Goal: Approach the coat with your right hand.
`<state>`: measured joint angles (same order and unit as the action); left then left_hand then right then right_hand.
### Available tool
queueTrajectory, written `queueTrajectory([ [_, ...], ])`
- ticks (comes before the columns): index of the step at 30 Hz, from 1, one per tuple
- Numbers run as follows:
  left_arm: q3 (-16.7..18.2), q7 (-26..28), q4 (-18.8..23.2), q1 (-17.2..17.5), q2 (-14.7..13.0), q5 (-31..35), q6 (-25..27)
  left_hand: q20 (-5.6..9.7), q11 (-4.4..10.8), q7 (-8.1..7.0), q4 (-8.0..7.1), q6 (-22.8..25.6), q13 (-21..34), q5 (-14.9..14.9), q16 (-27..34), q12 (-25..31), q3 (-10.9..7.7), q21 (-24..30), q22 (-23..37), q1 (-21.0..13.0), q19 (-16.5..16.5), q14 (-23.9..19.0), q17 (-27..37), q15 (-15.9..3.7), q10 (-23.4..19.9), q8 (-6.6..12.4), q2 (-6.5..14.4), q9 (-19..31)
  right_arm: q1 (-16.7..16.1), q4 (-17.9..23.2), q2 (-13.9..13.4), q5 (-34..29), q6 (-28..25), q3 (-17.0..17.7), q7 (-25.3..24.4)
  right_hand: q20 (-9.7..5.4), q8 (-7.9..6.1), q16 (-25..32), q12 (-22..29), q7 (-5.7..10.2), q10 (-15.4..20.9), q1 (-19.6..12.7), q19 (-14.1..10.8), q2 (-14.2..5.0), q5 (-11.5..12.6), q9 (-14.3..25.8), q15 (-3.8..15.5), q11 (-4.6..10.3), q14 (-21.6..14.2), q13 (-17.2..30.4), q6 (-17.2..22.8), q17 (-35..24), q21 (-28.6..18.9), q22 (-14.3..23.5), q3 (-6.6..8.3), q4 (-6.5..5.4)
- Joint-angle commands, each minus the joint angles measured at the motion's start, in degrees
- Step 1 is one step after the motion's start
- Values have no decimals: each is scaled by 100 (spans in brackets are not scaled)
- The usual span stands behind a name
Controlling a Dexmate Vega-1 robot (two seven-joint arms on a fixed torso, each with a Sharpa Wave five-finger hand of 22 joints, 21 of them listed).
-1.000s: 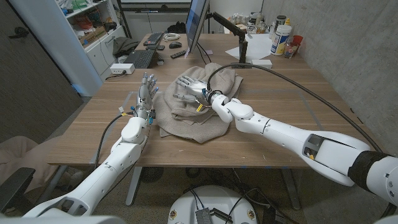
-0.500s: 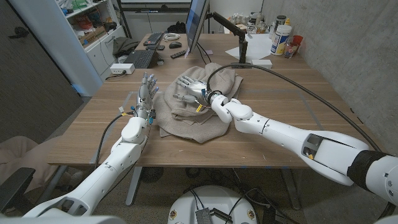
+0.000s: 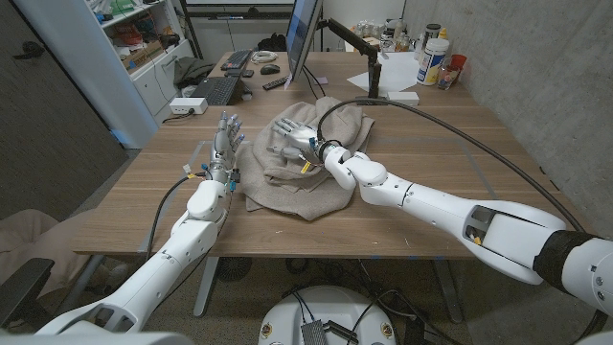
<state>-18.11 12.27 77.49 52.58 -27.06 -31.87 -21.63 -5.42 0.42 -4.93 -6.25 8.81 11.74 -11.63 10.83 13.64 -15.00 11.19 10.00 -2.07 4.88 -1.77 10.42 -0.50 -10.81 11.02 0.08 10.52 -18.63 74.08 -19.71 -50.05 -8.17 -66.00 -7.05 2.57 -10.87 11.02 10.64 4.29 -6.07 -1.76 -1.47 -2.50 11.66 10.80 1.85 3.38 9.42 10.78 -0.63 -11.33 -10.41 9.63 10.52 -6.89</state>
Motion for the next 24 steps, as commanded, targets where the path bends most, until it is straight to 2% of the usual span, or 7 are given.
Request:
queueTrajectory([
  [1, 6, -9, 2, 8, -1, -6, -9, -11, -2, 22, -3, 50, 18, -24, -7, -2, 6, -8, 10, -19, 23, -19, 1, 12, -58, 21, -38, 10, 39, -81, 60, -40, -73, -73, 50, -2, -5, -10, 10, 15, -67, 27, 24, -1, 27, 7, 204, -7, 186, 13, -29, -13, 14, 0, -44, -4],
  [24, 1, -9, -6, 2, 5, 1, -16, -8, -5, 15, -1, 48, 19, -27, -7, -1, 24, -8, 11, -20, 22, -19, 1, 5, -75, 18, -33, 10, 75, -144, 84, 10, -97, -127, 67, -3, -9, 6, 22, 21, -69, 25, 36, -12, 30, 8, 203, -9, 184, 12, -36, -13, 4, 0, -50, -12],
])
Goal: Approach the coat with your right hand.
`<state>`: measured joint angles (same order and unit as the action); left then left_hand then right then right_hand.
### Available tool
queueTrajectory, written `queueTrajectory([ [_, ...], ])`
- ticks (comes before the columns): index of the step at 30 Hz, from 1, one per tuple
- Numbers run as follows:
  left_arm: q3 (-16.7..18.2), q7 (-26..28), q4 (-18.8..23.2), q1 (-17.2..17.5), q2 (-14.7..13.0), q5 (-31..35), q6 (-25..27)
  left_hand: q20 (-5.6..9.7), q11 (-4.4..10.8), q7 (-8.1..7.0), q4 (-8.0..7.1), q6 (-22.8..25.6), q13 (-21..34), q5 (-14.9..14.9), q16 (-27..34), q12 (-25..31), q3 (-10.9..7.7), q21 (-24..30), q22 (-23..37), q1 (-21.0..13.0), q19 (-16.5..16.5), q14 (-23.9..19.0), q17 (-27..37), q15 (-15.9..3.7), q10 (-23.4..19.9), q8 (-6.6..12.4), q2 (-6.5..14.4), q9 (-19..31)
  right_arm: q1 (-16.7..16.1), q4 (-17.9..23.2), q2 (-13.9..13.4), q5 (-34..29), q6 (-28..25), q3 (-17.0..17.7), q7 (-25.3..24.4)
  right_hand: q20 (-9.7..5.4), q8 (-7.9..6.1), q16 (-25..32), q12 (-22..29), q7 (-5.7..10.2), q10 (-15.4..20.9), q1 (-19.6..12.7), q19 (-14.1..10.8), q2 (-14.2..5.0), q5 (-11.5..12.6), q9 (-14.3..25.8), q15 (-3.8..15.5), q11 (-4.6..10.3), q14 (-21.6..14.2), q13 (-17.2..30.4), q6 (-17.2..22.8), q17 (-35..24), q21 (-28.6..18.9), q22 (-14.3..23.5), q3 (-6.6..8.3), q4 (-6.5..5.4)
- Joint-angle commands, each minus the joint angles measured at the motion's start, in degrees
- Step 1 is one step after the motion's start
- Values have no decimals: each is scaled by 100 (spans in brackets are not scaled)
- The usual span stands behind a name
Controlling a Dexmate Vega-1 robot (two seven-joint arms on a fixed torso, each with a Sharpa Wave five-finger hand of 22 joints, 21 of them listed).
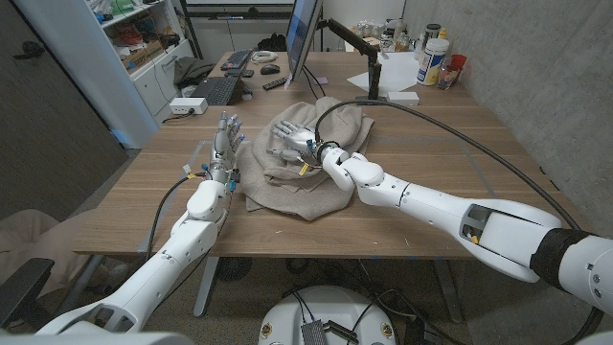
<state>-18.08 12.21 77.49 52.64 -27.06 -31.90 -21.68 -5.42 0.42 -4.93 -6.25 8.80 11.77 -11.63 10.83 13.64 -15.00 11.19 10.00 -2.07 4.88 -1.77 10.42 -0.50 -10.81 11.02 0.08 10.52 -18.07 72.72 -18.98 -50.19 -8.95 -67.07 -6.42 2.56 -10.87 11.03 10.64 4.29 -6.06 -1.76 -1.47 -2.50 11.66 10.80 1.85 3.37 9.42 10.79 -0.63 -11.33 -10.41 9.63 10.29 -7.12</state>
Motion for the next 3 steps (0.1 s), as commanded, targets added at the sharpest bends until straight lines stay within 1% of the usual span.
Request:
queueTrajectory([
  [1, -2, -4, -7, -4, 5, 4, -11, -9, -4, 14, -1, 50, 16, -27, -7, -2, 25, -8, 11, -20, 21, -19, 1, 10, -73, 18, -33, 11, 19, -8, 12, 25, -20, -22, 4, 0, -10, 7, 22, 22, -70, 25, 37, -13, 30, 9, 200, -9, 182, 12, -35, -14, 3, 0, -26, 11],
  [3, 2, 4, -3, 0, 8, 2, -13, -9, 7, 18, -1, 52, 16, -28, -7, 0, 27, -8, 11, -20, 21, -18, 1, 6, -80, 19, -32, 11, 21, -13, 10, 29, -19, -24, 10, -5, -10, 9, 23, 21, -72, 25, 37, -14, 30, 9, 207, -11, 182, 12, -35, -14, 2, 0, -27, 10],
])
